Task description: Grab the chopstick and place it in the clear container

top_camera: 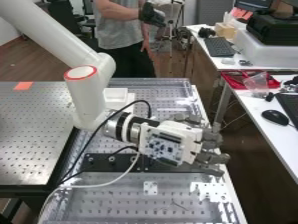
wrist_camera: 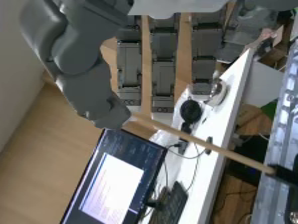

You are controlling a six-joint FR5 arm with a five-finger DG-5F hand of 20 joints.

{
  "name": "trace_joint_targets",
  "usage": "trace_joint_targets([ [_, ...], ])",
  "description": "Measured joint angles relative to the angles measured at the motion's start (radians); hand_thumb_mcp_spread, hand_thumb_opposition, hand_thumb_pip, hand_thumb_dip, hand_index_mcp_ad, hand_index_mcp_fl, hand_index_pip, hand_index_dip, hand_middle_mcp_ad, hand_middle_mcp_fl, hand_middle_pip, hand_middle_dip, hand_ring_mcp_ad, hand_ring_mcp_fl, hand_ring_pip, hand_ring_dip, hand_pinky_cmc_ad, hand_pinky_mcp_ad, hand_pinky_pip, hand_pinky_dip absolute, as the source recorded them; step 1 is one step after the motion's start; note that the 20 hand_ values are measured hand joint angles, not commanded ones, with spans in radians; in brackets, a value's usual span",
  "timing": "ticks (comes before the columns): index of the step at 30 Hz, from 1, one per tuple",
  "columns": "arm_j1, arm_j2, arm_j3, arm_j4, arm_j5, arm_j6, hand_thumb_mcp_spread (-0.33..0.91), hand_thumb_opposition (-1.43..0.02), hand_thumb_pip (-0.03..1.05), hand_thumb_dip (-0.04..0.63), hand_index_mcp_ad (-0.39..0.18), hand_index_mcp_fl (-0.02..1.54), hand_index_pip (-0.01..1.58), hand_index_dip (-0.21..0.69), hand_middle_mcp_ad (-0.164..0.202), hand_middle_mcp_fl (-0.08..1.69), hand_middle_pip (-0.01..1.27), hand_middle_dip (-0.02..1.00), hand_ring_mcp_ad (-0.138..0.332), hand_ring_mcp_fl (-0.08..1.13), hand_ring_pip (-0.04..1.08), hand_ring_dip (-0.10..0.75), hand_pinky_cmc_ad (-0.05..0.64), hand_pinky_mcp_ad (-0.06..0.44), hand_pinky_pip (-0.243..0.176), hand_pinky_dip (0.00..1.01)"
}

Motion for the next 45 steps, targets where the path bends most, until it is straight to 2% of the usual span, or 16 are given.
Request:
trace_joint_targets([
  [5, 0.001, 0.005, -0.008, 0.002, 0.002, -0.004, 0.47, -0.8, 0.78, 0.339, -0.028, 0.01, 1.36, 0.026, 0.096, 0.37, 0.79, 0.62, 0.209, 0.38, 0.08, 0.443, 0.22, 0.164, -0.082, 0.18],
  [11, 0.003, 0.012, -0.018, 0.017, 0.024, -0.014, 0.47, -0.8, 0.78, 0.339, -0.024, 0.0, 1.35, 0.024, 0.099, 0.37, 0.81, 0.62, 0.209, 0.38, 0.07, 0.445, 0.22, 0.168, -0.082, 0.18],
  [26, 0.014, 0.008, -0.015, 0.021, 0.059, -0.021, 0.48, -0.8, 0.74, 0.339, -0.028, 0.27, 1.44, 0.024, 0.098, 0.5, 0.85, 0.64, 0.208, 0.46, 0.08, 0.48, 0.225, 0.166, -0.063, 0.18],
  [28, 0.014, 0.006, -0.014, 0.017, 0.062, -0.022, 0.48, -0.8, 0.74, 0.339, -0.028, 0.28, 1.44, 0.024, 0.098, 0.51, 0.85, 0.64, 0.208, 0.46, 0.07, 0.48, 0.222, 0.162, -0.049, 0.18],
  [36, 0.012, 0.001, -0.008, 0.007, 0.064, -0.025, 0.5, -0.8, 0.71, 0.34, -0.042, 0.3, 1.44, 0.024, 0.089, 0.53, 0.87, 0.64, 0.215, 0.47, 0.08, 0.499, 0.248, 0.157, -0.047, 0.18],
  [45, 0.011, 0.003, -0.007, 0.009, 0.068, -0.027, 0.5, -0.82, 0.71, 0.34, -0.051, 0.29, 1.43, 0.024, 0.082, 0.53, 0.88, 0.64, 0.201, 0.49, 0.08, 0.499, 0.258, 0.154, -0.031, 0.18],
])
